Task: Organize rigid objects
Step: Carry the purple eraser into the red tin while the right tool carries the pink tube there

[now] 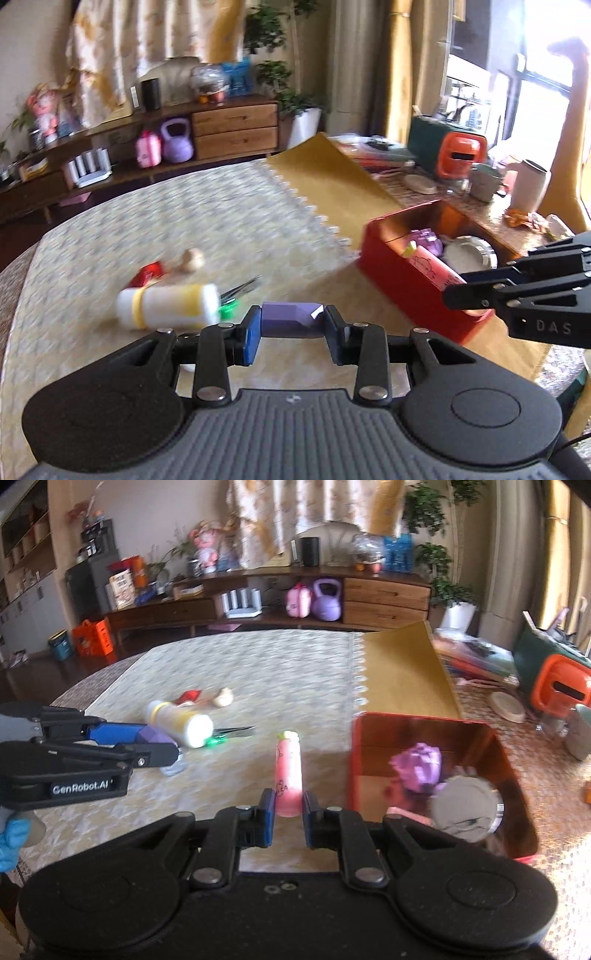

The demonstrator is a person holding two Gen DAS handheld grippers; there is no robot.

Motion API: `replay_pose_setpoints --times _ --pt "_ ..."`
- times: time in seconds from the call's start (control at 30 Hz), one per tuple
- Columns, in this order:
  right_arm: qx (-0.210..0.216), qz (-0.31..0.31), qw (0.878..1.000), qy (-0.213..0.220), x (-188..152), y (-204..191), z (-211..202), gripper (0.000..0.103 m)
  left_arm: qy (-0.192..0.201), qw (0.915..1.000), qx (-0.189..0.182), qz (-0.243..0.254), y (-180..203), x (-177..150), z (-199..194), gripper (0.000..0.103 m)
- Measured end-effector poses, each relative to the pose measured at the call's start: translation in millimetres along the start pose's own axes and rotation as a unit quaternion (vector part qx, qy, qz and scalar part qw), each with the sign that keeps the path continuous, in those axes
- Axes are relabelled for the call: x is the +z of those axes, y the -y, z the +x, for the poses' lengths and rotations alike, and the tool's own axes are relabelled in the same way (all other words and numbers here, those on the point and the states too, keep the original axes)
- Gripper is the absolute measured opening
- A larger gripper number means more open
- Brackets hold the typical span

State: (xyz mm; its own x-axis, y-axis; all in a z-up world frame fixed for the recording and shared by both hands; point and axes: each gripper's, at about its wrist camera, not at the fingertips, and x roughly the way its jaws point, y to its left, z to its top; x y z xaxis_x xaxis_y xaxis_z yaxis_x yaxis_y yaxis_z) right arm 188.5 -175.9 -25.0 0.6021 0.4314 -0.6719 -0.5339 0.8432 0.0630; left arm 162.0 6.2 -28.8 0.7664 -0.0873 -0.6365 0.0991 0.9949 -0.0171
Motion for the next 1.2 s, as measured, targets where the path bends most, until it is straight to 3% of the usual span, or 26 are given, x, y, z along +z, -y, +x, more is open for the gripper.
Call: replay_pose_setpoints --times 0.67,1.2 --pt "-0.059 0.056 0.997 0.002 -2.4 112.6 -3.6 0.014 -0.033 0.9936 -0.071 0.081 115.5 42.5 68.1 0.035" --pt "-0.073 0.042 0.996 -0.032 17.1 155.0 46.2 0.014 -0.117 0.9859 -0.049 0.110 164.7 69.3 144.2 0.035"
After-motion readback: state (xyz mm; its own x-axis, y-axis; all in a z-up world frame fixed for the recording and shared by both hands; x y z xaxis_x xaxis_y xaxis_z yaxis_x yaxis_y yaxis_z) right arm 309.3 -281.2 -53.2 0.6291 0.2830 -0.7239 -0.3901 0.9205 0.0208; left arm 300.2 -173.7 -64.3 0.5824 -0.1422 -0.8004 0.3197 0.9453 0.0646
